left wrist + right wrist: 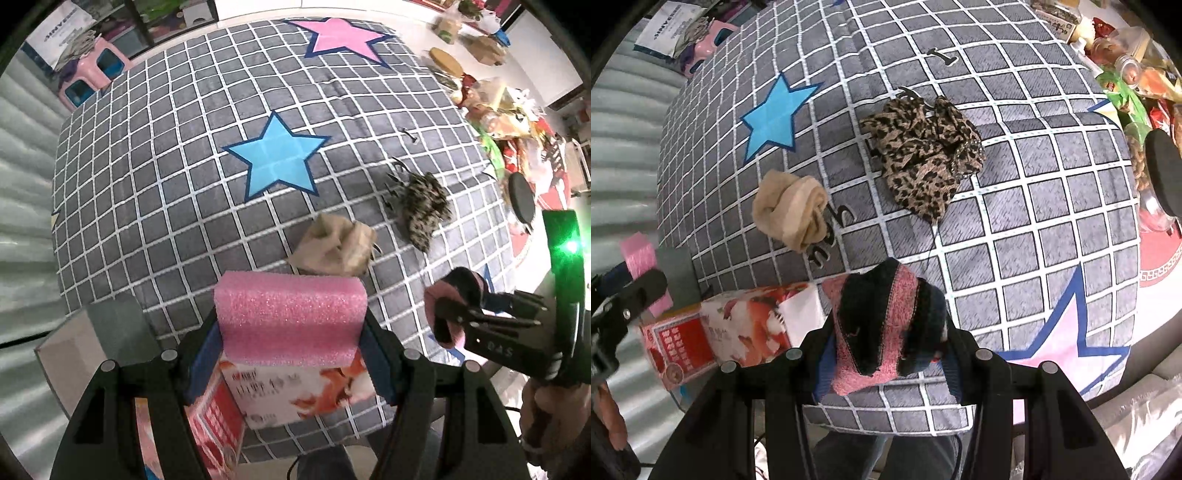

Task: Organize soft objects
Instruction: 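Lift and carry the pink foam block and striped sock over the white box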

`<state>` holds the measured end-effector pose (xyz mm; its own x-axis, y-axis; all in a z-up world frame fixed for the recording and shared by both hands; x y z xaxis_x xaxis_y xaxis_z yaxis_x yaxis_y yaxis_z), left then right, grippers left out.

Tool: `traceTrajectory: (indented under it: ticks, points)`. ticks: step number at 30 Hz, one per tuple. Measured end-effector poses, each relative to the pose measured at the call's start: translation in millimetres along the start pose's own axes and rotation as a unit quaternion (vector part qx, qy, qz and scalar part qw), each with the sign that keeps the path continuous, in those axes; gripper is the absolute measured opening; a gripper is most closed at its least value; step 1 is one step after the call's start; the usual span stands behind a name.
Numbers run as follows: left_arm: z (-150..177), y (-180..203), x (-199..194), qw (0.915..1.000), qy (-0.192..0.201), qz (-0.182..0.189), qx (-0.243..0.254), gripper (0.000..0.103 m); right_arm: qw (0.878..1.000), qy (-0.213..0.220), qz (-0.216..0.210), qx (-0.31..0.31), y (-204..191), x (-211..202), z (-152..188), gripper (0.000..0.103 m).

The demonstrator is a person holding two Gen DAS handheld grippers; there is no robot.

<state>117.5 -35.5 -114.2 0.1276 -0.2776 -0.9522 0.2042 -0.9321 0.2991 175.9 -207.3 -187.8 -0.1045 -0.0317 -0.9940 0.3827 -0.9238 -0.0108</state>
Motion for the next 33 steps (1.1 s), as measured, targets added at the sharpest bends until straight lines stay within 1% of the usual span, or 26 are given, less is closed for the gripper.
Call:
traceTrajectory:
  ticks: [7, 14, 18, 26, 33]
  points:
    - [23.3, 1.7, -27.9, 0.9995, 0.029, 0.008, 0.001, 0.073, 1.000, 0.025, 0.001, -0.014, -23.4, -25.2, 20.4, 0.050]
    - [37.7, -12.2, -64.4, 0.9973, 0.072, 0.002, -0.010, 0.073, 0.997, 0.062, 0.004, -0.052, -62.8, -56.3, 21.9, 0.050]
    - [44.6, -25.4, -85.1, 0.9950, 0.097, 0.002, -0.024, 0.073, 0.992, 0.088, 0.004, -0.087, -93.8, -79.6, 19.8, 0.050]
    - [59.4, -45.7, -119.0, 0.9902, 0.133, -0.006, -0.041, 0.073, 0.982, 0.122, 0.009, -0.142, -148.0, -111.9, 20.4, 0.050]
    - [81.0, -60.6, -131.2, 0.9873, 0.148, -0.001, -0.059, 0.073, 0.975, 0.136, 0.012, -0.173, -175.0, -126.1, 33.6, 0.050]
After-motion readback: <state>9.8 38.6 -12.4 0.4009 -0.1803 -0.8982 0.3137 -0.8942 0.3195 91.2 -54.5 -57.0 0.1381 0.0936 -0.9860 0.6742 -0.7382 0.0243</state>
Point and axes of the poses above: each gripper's, at about its wrist camera, not at the fingertips, and x roughly the way its jaws point, y to its right, z to its underside, the point moved 5 cm from there along x, roughly the way its jaws point, and after that the axes turned 15 degrees about z, right-handed, at the moved point
